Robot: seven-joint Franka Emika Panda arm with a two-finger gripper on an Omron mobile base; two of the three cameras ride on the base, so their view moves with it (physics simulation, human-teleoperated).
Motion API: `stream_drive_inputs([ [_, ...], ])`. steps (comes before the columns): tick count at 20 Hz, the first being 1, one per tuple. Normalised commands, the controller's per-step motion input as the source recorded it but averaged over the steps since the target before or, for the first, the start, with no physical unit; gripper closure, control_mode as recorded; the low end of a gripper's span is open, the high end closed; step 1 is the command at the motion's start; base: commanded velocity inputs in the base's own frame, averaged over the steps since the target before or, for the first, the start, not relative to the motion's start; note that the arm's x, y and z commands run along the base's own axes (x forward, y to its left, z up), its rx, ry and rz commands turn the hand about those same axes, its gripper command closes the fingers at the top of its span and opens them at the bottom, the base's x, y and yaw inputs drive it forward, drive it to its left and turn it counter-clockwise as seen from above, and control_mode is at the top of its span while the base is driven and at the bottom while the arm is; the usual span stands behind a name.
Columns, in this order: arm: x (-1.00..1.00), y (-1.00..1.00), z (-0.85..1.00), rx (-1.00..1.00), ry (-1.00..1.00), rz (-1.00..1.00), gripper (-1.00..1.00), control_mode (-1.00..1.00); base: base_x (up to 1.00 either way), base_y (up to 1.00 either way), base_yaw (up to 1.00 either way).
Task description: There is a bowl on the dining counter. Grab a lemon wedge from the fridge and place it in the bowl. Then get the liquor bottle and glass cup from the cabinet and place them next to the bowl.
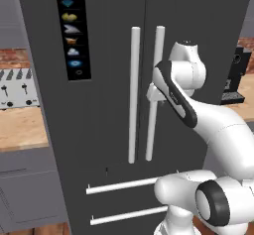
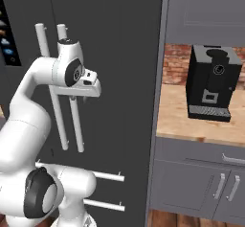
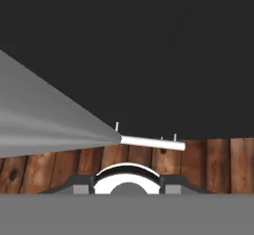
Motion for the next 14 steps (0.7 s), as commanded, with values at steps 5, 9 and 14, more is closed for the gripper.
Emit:
stream_drive_inputs([
  [5, -0.08, 0.0, 0.0, 0.0, -0.03, 0.0, -1.0, 1.0, -0.33, 0.07, 0.0],
  [9, 0.0, 0.0, 0.0, 0.0, 0.0, 0.0, -1.0, 1.0, -0.64, 0.27, 0.0],
  [14, 0.0, 0.0, 0.0, 0.0, 0.0, 0.0, -1.0, 1.0, -0.38, 0.43, 0.0],
])
